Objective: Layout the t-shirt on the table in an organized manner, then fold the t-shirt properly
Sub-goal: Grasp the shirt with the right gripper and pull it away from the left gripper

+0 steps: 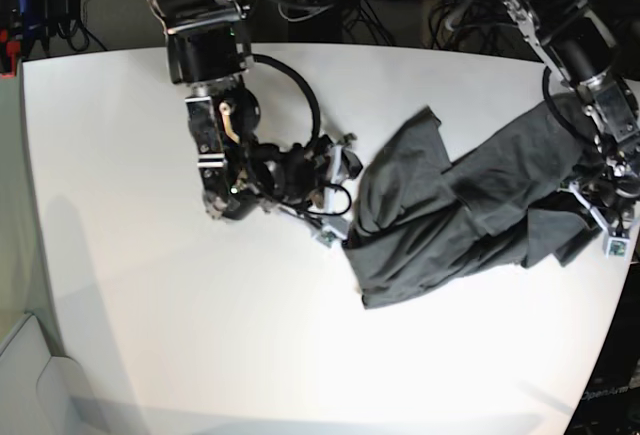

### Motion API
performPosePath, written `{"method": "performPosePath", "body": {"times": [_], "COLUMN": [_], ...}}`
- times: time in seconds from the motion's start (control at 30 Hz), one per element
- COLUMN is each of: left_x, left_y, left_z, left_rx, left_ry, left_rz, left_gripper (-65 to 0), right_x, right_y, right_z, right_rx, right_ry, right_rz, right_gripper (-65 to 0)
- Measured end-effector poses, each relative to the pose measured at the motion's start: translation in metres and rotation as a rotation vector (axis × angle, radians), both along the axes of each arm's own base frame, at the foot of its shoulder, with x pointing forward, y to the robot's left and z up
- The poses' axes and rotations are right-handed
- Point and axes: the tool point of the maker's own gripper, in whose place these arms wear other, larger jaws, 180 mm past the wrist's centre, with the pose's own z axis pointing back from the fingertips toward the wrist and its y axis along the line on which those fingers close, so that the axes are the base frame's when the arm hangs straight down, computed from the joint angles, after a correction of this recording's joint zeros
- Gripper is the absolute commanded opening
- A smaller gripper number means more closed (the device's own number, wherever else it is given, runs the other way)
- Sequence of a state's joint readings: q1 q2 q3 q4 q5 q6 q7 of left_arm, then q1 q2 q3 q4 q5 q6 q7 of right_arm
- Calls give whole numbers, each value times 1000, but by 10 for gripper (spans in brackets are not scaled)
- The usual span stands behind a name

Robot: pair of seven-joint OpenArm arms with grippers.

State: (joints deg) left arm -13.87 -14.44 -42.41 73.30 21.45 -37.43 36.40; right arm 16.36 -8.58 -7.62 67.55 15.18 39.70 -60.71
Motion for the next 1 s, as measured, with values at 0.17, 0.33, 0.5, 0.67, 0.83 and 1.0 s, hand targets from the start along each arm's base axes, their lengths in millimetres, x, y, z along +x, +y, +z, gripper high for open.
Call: {"method": "performPosePath", "body": {"times": [0.17,0.33,0.5,0.67,0.83,1.0], "left_x": [4,4,5,5,5,5], "left_y": [-1,-3,-8,-7,-7,-10], "left_z": [4,3,0,0,0,-1], "left_rx": [1,-3,-15,-13,-13,-18], "left_ry": [-15,-15,-14,-14,-15,-16], "left_rz": [-2,-3,-6,-5,-5,-7], "left_gripper": [-645,-645,-646,-646,-646,-646], "right_x": [17,25,45,46,50,51], "right_y": [8,21,29,31,30,31], "right_z": [-2,12,37,38,42,43], "right_rx": [69,180,263,299,313,334], "right_ry": [-5,-15,-78,-92,-110,-120], "right_rz": [-38,-65,-90,-112,-126,-141], "right_gripper": [-394,-394,-394,-394,-394,-393]}}
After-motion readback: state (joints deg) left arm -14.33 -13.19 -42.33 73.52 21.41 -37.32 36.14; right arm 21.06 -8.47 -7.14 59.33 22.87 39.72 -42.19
